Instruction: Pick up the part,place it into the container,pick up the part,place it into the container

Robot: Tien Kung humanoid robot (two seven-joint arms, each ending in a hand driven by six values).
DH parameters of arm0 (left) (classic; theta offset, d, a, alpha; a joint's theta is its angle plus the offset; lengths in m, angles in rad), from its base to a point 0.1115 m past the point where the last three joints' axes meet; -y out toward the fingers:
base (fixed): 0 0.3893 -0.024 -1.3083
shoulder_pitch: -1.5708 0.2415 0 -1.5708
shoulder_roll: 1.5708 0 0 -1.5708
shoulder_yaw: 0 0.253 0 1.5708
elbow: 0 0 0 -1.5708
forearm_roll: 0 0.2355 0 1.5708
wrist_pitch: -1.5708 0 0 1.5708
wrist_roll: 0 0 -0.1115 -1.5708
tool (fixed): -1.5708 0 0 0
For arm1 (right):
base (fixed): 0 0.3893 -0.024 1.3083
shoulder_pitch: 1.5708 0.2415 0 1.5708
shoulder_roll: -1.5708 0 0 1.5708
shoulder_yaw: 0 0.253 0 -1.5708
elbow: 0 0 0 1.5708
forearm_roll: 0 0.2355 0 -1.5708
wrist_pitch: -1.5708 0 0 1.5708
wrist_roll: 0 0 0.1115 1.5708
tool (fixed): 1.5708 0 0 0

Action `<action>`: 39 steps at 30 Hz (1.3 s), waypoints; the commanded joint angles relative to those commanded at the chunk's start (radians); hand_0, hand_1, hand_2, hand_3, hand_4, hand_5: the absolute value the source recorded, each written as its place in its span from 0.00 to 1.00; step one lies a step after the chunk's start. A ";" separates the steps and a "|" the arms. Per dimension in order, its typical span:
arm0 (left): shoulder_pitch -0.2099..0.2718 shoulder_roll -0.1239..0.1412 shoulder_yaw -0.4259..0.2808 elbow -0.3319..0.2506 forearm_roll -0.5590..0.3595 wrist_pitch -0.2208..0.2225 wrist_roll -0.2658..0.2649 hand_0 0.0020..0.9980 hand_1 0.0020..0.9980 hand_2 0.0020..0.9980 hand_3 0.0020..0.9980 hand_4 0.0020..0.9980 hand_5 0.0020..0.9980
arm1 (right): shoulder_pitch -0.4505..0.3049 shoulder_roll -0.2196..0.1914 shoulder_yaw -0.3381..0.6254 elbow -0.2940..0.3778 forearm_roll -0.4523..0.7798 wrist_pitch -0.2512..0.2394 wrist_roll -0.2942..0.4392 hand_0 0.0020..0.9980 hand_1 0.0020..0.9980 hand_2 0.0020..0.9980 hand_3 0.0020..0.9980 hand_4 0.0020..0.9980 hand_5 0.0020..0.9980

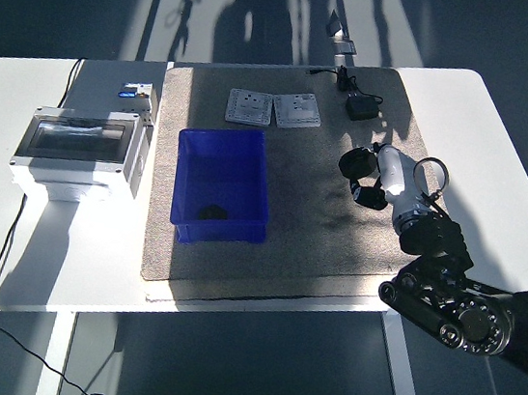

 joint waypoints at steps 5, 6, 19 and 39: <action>0.004 -0.001 -0.002 0.000 -0.009 0.010 -0.004 0.69 0.68 0.65 0.37 0.81 1.00 | 0.031 0.014 -0.030 0.022 -0.015 -0.020 -0.006 0.35 0.34 0.50 0.60 0.18 0.00; 0.004 -0.002 -0.002 0.000 -0.010 0.011 -0.005 0.69 0.68 0.65 0.37 0.81 1.00 | 0.037 0.018 -0.037 0.031 -0.019 -0.022 -0.008 0.35 0.34 0.50 0.60 0.18 0.00; 0.010 -0.003 -0.010 0.000 -0.014 0.018 -0.011 0.69 0.68 0.65 0.37 0.81 1.00 | 0.064 0.043 -0.135 0.246 0.049 0.002 0.099 0.34 0.32 0.49 0.59 0.15 0.00; 0.001 0.002 -0.009 0.000 -0.008 0.017 -0.013 0.69 0.67 0.65 0.36 0.82 1.00 | 0.059 0.076 -0.119 0.237 -0.257 0.137 0.178 0.46 0.53 0.65 0.69 0.43 0.25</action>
